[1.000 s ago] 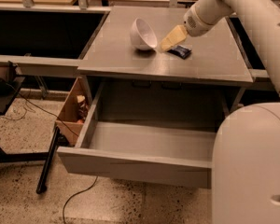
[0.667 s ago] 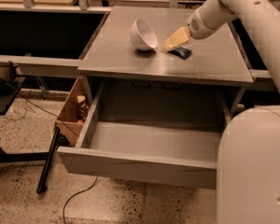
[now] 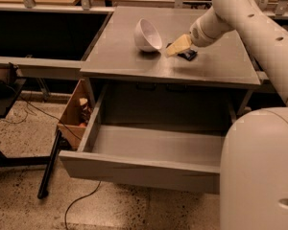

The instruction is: Place rxbar blueberry into top drawer

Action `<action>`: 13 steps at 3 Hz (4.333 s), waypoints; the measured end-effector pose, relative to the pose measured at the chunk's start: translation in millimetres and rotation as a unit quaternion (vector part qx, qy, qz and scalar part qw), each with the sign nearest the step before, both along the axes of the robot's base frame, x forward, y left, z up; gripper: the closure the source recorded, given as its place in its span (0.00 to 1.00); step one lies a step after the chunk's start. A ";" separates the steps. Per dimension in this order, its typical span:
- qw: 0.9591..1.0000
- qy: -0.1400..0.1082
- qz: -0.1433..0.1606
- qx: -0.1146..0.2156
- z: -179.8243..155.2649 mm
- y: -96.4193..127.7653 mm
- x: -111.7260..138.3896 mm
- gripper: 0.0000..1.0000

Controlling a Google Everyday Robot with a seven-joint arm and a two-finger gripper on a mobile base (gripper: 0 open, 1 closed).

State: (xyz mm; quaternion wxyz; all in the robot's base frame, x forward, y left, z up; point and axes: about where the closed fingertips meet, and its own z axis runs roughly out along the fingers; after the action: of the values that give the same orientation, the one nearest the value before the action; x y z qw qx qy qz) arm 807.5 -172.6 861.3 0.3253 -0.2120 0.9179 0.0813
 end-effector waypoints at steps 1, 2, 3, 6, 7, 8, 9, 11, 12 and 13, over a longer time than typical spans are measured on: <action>1.000 0.002 -0.018 -0.009 -14.6 -9.5 3.6 0.00; 0.999 0.008 -0.027 -0.016 -31.3 -15.9 3.8 0.00; 0.999 0.007 -0.029 -0.017 -38.0 -18.4 5.0 0.00; 0.997 -0.071 -0.009 -0.031 22.5 6.3 17.0 0.00; 0.996 -0.081 0.008 -0.037 25.8 15.2 20.2 0.00; 0.995 -0.079 0.030 -0.043 17.4 19.8 23.5 0.00; 0.995 -0.070 0.056 -0.047 2.1 20.1 27.1 0.00; 0.994 -0.036 0.089 -0.045 -15.9 21.7 28.4 0.13; 0.993 -0.017 0.110 -0.037 -23.3 22.6 24.8 0.30; 0.992 -0.007 0.124 -0.029 -25.2 20.8 20.7 0.53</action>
Offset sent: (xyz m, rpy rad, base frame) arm 0.0007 -0.0269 -0.0452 -0.0470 0.0203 -0.0833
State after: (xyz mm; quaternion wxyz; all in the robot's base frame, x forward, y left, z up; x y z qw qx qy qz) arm 828.2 -151.8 836.1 0.3128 -0.3346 0.8841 0.0929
